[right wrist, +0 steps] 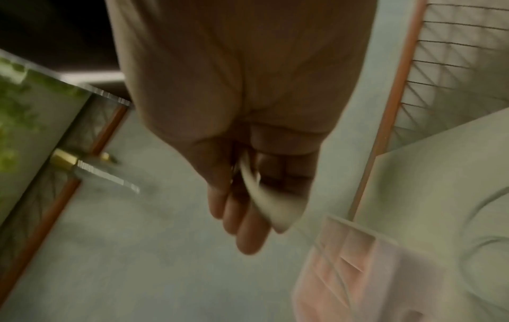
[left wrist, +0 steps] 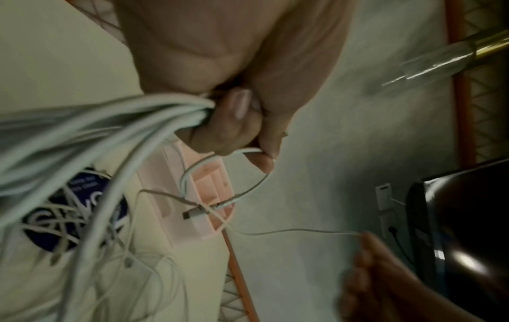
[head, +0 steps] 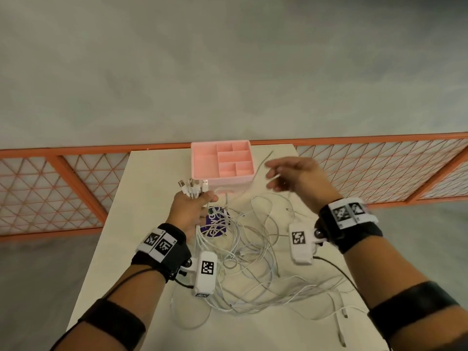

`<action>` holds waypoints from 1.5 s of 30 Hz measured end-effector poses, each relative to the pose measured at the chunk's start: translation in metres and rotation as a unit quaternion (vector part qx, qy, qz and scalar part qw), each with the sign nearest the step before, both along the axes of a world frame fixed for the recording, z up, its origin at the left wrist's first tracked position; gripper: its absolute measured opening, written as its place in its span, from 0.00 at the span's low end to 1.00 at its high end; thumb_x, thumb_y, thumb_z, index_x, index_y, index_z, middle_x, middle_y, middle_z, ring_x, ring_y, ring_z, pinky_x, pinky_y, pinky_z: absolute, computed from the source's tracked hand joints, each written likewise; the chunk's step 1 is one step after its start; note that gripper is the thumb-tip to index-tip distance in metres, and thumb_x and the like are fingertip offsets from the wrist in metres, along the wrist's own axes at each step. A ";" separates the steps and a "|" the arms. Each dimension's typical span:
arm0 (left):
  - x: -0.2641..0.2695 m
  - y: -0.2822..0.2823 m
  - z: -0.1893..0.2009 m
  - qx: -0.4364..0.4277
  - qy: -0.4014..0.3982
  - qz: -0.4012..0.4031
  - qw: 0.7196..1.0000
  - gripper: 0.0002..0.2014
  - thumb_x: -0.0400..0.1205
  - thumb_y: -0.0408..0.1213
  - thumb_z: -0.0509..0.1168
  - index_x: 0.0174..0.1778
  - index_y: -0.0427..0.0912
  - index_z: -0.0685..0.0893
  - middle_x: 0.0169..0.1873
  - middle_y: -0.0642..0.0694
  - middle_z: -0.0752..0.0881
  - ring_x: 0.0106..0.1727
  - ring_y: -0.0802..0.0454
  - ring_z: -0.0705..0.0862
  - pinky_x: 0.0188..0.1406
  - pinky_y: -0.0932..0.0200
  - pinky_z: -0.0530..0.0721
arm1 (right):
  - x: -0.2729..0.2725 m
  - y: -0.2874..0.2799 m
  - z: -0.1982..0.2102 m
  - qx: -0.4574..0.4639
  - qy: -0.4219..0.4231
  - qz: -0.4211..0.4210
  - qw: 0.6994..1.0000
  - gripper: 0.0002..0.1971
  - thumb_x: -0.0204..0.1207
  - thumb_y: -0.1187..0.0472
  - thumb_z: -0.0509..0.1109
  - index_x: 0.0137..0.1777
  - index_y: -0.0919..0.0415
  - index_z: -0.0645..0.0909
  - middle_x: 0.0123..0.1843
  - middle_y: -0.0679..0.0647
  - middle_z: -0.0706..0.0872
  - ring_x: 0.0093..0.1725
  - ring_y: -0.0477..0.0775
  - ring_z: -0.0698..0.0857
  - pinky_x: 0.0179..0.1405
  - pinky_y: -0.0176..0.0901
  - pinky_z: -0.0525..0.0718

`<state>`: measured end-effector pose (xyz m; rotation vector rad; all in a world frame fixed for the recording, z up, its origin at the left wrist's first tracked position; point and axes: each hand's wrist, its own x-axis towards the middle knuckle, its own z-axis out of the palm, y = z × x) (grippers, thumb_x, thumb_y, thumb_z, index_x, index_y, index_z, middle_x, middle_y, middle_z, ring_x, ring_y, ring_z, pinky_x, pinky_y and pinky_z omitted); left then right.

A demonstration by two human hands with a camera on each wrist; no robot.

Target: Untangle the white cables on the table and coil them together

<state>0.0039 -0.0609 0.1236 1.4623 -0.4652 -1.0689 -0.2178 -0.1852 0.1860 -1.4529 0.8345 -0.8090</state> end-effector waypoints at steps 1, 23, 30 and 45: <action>-0.007 0.000 0.006 -0.019 0.005 -0.021 1.000 0.05 0.84 0.32 0.68 0.49 0.33 0.85 0.41 0.44 0.90 0.21 0.57 0.64 0.16 0.67 0.63 | 0.006 0.006 -0.008 -0.007 0.067 0.031 0.997 0.15 0.82 0.76 0.59 0.57 0.67 0.86 0.43 0.63 0.89 0.33 0.60 0.88 0.34 0.47 0.83; 0.035 0.008 0.024 -0.020 0.026 0.136 0.990 0.04 0.84 0.30 0.69 0.44 0.38 0.83 0.47 0.41 0.88 0.19 0.57 0.62 0.15 0.68 0.61 | 0.002 -0.002 -0.046 0.069 0.132 -0.082 0.985 0.10 0.79 0.67 0.72 0.47 0.77 0.85 0.34 0.63 0.88 0.21 0.52 0.74 0.21 0.39 0.75; 0.025 0.003 0.018 -0.005 -0.026 0.103 0.994 0.08 0.82 0.31 0.71 0.39 0.40 0.80 0.37 0.41 0.81 0.18 0.56 0.61 0.15 0.67 0.61 | 0.023 0.005 0.036 -0.054 0.047 -0.010 0.997 0.05 0.77 0.69 0.74 0.39 0.66 0.87 0.33 0.62 0.88 0.21 0.54 0.71 0.23 0.41 0.71; -0.049 0.018 0.019 -0.165 0.113 -0.155 0.967 0.10 0.79 0.39 0.66 0.45 0.35 0.77 0.36 0.43 0.84 0.19 0.61 0.62 0.16 0.68 0.59 | 0.035 0.016 0.130 -0.088 -0.282 -0.037 0.955 0.07 0.78 0.77 0.66 0.41 0.68 0.82 0.33 0.62 0.83 0.19 0.46 0.67 0.22 0.35 0.69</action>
